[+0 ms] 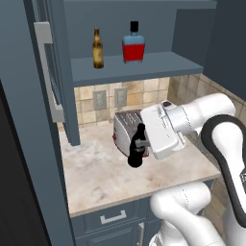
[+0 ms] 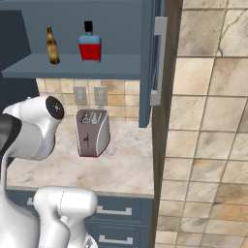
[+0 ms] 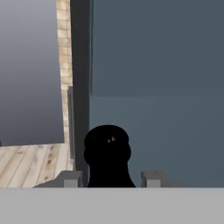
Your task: Sort all alcoholic drinks to one cabinet, and non-alcoholic drinks to the other.
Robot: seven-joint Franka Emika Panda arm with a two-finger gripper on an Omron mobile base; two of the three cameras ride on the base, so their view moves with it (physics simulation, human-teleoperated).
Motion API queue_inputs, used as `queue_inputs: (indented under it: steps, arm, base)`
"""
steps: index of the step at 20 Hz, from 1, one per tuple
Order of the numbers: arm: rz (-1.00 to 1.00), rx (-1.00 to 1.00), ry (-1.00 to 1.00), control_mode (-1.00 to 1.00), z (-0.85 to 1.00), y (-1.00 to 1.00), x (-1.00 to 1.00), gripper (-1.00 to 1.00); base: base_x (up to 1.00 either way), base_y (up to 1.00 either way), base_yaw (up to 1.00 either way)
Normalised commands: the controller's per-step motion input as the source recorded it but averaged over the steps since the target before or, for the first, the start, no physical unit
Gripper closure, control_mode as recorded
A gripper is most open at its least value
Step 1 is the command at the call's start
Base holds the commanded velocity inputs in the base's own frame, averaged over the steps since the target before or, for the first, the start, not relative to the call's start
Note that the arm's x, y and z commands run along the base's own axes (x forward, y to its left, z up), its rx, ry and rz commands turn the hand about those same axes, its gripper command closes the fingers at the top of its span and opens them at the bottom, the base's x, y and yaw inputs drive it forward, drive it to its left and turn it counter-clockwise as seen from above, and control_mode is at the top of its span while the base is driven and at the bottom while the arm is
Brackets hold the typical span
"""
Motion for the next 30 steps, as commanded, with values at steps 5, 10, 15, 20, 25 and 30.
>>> queue_inputs:
  steps: [5, 10, 15, 20, 25, 30]
  arm:
    - [-0.02, 0.0, -0.09, -1.0, 0.0, 0.0, -0.35, 1.0]
    - [0.0, 0.0, 0.0, 1.0, 0.0, 0.0, 0.0, 1.0]
    - [0.0, 0.0, 0.0, 1.0, 0.0, 0.0, 0.0, 1.0]
    - [0.0, 0.0, 0.0, 1.0, 0.0, 0.0, 0.0, 1.0]
    - [0.0, 0.0, 0.0, 1.0, 0.0, 0.0, 0.0, 1.0]
    - [0.0, 0.0, 0.0, 1.0, 0.0, 0.0, 0.0, 1.0]
  base:
    - [0.0, 0.0, 0.0]
    - [-0.74, 0.0, -0.06]
    - [-0.68, 0.02, -0.03]
    - [-0.54, 0.25, 0.01]
    - [-0.44, 0.49, 0.14]
    - [-0.47, 0.59, 0.23]
